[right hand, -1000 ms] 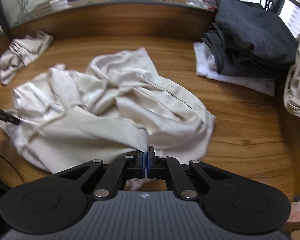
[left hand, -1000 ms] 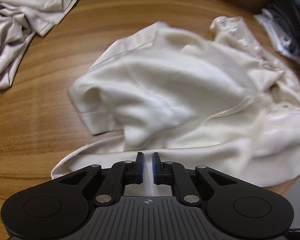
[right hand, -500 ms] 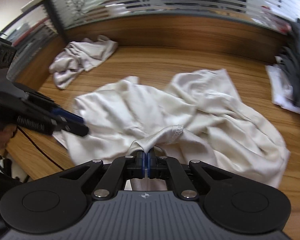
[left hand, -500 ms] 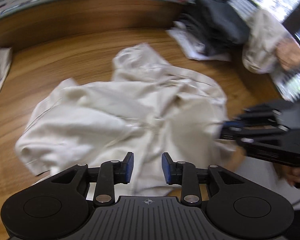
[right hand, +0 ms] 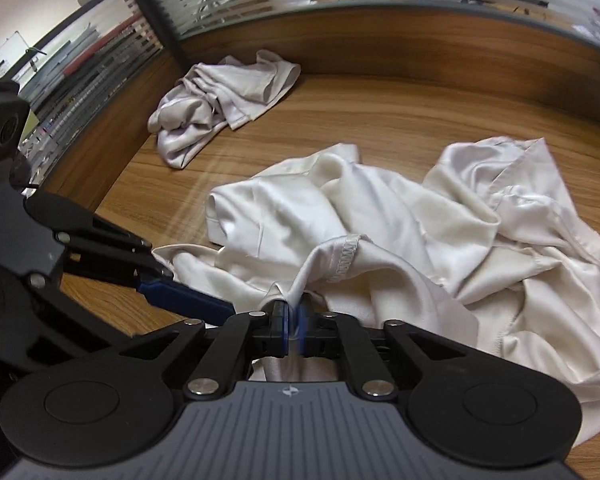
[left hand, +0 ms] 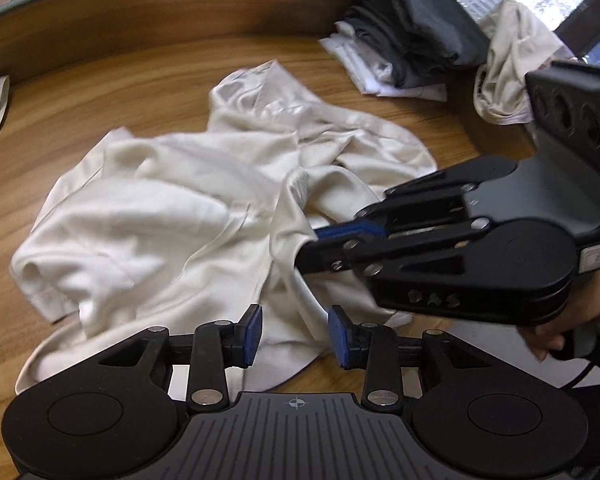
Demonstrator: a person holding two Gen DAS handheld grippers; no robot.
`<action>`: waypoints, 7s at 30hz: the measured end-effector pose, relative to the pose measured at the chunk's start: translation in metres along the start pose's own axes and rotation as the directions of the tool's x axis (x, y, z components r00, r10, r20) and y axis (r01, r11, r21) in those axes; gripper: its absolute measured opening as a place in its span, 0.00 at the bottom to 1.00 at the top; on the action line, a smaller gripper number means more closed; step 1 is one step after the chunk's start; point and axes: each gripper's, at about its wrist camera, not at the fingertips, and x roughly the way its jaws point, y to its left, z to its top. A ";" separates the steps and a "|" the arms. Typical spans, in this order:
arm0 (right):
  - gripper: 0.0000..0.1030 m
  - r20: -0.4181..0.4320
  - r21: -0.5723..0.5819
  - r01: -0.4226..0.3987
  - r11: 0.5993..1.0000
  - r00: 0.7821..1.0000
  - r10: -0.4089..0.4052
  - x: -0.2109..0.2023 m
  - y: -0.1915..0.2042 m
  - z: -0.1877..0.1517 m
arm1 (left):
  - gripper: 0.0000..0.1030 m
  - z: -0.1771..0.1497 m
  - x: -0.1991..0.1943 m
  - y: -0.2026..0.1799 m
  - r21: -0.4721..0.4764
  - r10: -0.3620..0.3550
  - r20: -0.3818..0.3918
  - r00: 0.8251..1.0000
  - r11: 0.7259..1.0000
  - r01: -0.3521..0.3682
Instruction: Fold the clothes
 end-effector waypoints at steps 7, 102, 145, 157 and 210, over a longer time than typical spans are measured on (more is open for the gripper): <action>0.28 -0.005 0.013 0.004 1.000 1.000 -0.004 -0.013 -0.008 -0.004 | 0.39 -0.006 0.013 0.015 -0.054 0.045 -0.007 0.999 0.997 -0.046; 0.51 -0.127 0.216 0.236 0.948 0.969 -0.212 0.010 -0.094 -0.069 | 0.32 0.033 0.036 -0.014 0.046 0.028 0.035 0.999 0.998 -0.030; 0.03 0.049 0.161 0.386 0.908 0.916 -0.398 -0.069 -0.090 -0.078 | 0.05 -0.004 0.049 0.102 -0.213 0.485 -0.024 0.874 0.852 -0.479; 0.01 0.068 0.260 0.415 0.872 0.893 -0.445 -0.085 -0.110 -0.082 | 0.05 -0.002 0.030 0.139 -0.293 0.582 -0.050 0.811 0.768 -0.569; 0.01 -0.016 0.004 -0.045 0.999 0.999 0.045 -0.058 -0.160 -0.056 | 0.03 0.056 0.110 -0.108 -0.276 0.194 -0.064 0.979 0.939 -0.205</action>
